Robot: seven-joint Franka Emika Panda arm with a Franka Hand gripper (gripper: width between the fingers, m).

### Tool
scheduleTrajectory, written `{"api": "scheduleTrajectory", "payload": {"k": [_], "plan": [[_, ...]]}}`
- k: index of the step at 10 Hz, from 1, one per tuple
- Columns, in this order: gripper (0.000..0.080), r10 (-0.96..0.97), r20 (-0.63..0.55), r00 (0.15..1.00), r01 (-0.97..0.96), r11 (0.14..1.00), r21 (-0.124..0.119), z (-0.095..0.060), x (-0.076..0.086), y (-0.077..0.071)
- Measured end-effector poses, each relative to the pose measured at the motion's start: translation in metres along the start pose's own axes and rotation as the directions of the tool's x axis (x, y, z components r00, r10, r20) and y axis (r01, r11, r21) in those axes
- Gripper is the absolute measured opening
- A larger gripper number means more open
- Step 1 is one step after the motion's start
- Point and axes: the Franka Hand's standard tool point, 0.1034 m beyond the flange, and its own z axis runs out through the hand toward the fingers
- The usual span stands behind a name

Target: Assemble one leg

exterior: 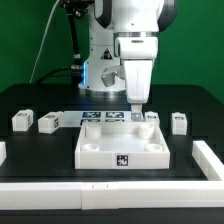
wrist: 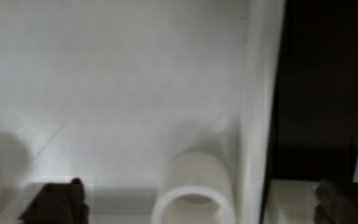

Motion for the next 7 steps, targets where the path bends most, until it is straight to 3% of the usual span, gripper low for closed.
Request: {"api": "scheduleTrajectory", "payload": {"k": [1, 3, 7], "plan": [[0.065, 0.006, -0.005, 1.0, -0.006, 1.0, 0.016, 0.009, -0.002, -0.012], [0.065, 0.026, -0.014, 1.0, -0.025, 0.999, 0.037, 0.029, -0.007, -0.021], [0.065, 0.06, -0.015, 0.998, -0.059, 0.998, 0.036, 0.034, -0.009, -0.014]]}}
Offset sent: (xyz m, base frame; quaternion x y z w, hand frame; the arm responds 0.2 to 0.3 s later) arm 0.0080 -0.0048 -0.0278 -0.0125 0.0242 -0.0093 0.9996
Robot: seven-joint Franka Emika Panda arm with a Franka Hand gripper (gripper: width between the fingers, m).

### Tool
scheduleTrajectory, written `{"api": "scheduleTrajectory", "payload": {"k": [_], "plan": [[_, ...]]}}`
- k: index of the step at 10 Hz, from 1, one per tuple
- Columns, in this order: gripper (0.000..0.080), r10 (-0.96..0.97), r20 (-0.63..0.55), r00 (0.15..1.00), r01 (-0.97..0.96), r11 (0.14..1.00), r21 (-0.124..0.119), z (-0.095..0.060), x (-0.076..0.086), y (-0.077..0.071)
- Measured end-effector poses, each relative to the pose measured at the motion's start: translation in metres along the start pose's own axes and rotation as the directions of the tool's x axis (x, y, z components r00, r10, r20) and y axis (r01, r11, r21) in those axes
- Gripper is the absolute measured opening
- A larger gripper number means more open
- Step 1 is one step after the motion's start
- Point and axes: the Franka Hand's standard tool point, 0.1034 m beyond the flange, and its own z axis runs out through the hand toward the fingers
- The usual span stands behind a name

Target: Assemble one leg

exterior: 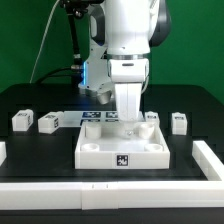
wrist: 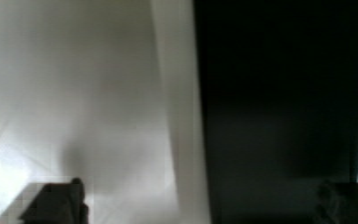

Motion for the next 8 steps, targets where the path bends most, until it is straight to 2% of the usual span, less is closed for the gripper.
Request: {"api": "scheduleTrajectory", "payload": {"k": [1, 2, 3, 4, 5, 6, 8], "plan": [[0.053, 0.0, 0.0, 1.0, 0.0, 1.0, 0.002, 0.0007, -0.0005, -0.0009], [0.0369, 0.0, 0.0, 1.0, 0.0, 1.0, 0.003, 0.001, -0.0007, -0.0011], [0.0369, 0.001, 0.0, 1.0, -0.001, 1.0, 0.003, 0.0011, -0.0007, -0.0012], [0.0192, 0.001, 0.0, 1.0, -0.001, 1.0, 0.004, 0.0012, -0.0007, -0.0013], [0.0192, 0.0, 0.0, 1.0, 0.0, 1.0, 0.004, 0.0014, -0.0006, -0.0015], [0.006, 0.002, 0.0, 1.0, -0.002, 1.0, 0.004, 0.0014, -0.0008, -0.0016], [0.006, 0.003, 0.001, 1.0, -0.003, 1.0, 0.004, 0.0015, -0.0011, -0.0015]]}}
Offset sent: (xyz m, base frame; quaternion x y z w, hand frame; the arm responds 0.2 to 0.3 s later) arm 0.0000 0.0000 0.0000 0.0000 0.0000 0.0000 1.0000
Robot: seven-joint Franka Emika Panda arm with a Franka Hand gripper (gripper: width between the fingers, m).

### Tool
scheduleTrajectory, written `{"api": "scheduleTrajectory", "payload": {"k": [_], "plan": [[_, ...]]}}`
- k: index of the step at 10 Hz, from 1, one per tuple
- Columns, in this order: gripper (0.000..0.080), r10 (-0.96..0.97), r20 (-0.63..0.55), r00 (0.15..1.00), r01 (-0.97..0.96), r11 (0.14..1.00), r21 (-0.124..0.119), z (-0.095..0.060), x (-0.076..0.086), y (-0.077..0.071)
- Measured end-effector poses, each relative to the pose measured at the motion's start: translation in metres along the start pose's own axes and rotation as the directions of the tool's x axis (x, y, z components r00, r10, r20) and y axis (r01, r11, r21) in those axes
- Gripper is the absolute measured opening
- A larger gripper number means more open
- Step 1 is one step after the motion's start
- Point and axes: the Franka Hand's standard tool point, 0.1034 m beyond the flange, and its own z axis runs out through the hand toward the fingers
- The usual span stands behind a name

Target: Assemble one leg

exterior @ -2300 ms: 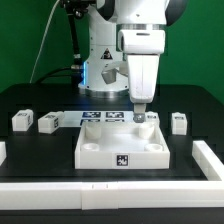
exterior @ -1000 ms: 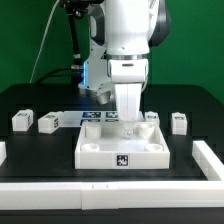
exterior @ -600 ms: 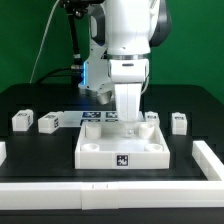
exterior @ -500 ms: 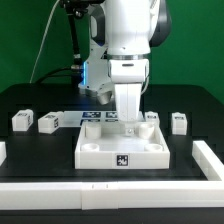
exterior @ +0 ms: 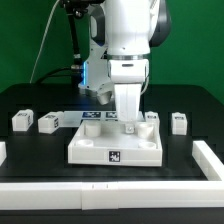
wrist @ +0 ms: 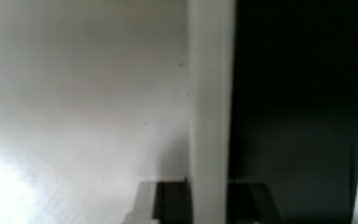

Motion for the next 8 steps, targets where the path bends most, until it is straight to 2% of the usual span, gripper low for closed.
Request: {"api": "scheduleTrajectory", "payload": {"k": [3, 4, 7, 8], "plan": [[0.006, 0.0, 0.0, 1.0, 0.0, 1.0, 0.0, 0.0, 0.0, 0.0], [0.006, -0.003, 0.004, 1.0, 0.003, 1.0, 0.008, 0.0, 0.0, 0.001], [0.006, -0.035, 0.038, 0.999, 0.033, 0.998, 0.051, 0.001, 0.013, 0.034], [0.006, -0.045, 0.041, 0.998, 0.043, 0.998, 0.052, 0.001, 0.021, 0.048]]}}
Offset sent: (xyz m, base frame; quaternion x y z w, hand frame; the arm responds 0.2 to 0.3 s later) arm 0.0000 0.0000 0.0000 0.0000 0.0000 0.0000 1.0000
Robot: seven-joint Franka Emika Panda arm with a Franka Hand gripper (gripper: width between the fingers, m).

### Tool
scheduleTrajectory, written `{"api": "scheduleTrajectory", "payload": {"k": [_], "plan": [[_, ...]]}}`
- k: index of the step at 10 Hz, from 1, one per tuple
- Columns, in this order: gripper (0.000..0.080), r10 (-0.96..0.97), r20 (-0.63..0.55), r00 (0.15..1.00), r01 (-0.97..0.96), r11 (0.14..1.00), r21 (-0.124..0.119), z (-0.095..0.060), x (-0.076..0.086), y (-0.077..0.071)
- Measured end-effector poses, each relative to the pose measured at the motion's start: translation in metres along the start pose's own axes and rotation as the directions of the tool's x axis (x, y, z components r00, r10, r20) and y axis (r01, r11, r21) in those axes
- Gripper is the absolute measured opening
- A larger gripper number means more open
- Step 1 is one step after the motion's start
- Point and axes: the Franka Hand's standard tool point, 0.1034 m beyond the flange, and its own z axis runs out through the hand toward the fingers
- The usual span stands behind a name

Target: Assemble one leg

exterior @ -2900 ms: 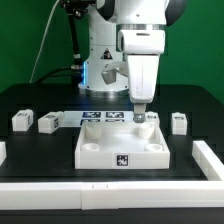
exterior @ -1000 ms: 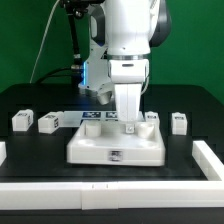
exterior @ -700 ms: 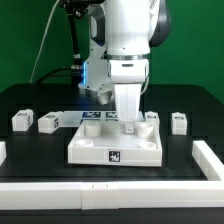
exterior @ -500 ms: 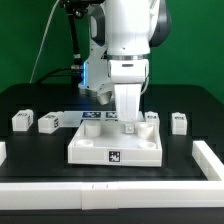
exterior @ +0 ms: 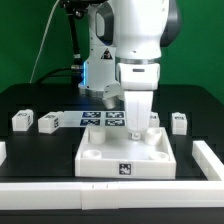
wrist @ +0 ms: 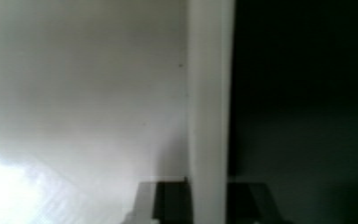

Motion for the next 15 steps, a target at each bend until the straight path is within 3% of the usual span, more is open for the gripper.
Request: {"api": "scheduleTrajectory", "payload": {"k": [3, 5, 10, 11, 12, 13, 15], "plan": [[0.0061, -0.021, 0.002, 1.0, 0.021, 1.0, 0.014, 0.0, 0.016, 0.021], [0.006, -0.039, -0.002, 0.999, 0.039, 0.999, 0.01, 0.0, 0.02, 0.034], [0.0061, -0.06, -0.012, 0.998, 0.06, 0.998, 0.0, 0.0, 0.027, 0.038], [0.0137, -0.06, -0.012, 0.998, 0.06, 0.998, 0.0, 0.0, 0.027, 0.038], [0.0271, -0.06, -0.012, 0.998, 0.06, 0.998, 0.0, 0.0, 0.027, 0.038], [0.0271, -0.06, -0.012, 0.998, 0.06, 0.998, 0.0, 0.0, 0.027, 0.038], [0.0604, -0.06, -0.012, 0.998, 0.06, 0.998, 0.0, 0.0, 0.027, 0.038]]}}
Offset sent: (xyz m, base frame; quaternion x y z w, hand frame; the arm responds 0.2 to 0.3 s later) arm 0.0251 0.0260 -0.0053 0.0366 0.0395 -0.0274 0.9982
